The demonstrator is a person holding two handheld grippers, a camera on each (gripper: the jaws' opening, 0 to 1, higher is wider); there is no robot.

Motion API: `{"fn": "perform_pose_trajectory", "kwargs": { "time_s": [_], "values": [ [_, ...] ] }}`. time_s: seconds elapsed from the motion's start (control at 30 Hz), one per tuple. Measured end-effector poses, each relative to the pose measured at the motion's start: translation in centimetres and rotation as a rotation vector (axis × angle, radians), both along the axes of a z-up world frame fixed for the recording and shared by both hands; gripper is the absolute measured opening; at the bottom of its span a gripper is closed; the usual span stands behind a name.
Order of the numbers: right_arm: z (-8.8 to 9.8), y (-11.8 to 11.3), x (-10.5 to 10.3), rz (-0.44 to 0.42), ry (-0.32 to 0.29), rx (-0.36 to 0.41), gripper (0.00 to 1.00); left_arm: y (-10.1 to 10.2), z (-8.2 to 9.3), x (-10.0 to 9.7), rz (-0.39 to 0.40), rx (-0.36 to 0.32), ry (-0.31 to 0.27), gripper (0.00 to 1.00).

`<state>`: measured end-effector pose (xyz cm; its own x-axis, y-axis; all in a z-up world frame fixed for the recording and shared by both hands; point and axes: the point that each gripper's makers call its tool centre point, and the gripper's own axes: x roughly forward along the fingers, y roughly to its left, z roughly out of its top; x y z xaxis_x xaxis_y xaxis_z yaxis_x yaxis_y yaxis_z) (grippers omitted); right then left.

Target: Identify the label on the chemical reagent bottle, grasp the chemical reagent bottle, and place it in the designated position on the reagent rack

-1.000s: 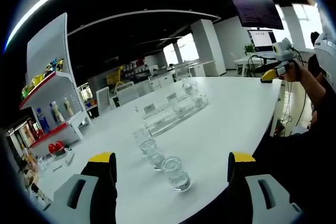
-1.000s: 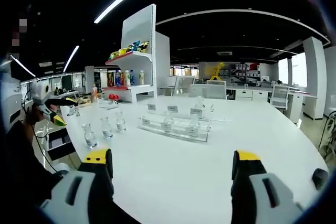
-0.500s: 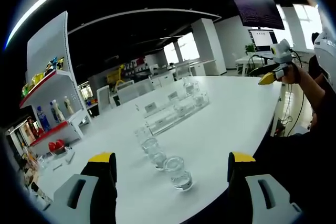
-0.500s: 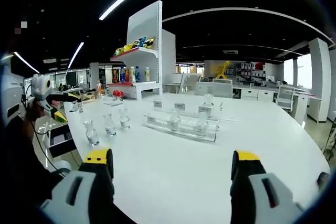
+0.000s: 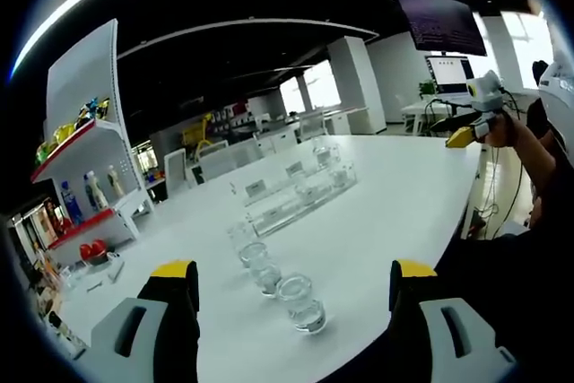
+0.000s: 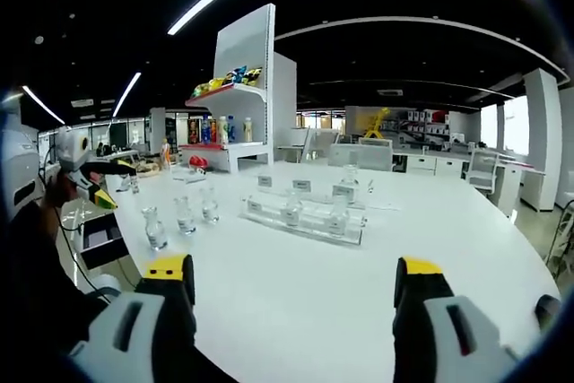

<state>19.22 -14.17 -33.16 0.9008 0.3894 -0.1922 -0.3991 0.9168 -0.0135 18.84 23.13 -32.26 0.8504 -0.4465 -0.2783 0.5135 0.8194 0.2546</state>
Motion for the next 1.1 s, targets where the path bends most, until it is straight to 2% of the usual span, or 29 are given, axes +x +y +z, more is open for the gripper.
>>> {"fn": "perform_pose_trajectory", "kwargs": {
  "time_s": [0.33, 0.73, 1.1],
  "values": [
    [-0.3, -0.5, -0.8, -0.008, 0.005, -0.014, 0.88, -0.3, 0.2, -0.5, -0.005, 0.006, -0.005, 0.87],
    [0.1, -0.3, -0.5, 0.001, -0.003, -0.021, 0.87, -0.5, 0.7, -0.6, -0.010, 0.012, -0.013, 0.87],
    [0.2, 1.2, 0.3, 0.034, -0.010, -0.020, 0.87, -0.8, 1.0, -0.7, -0.017, 0.016, -0.017, 0.87]
  ]
}}
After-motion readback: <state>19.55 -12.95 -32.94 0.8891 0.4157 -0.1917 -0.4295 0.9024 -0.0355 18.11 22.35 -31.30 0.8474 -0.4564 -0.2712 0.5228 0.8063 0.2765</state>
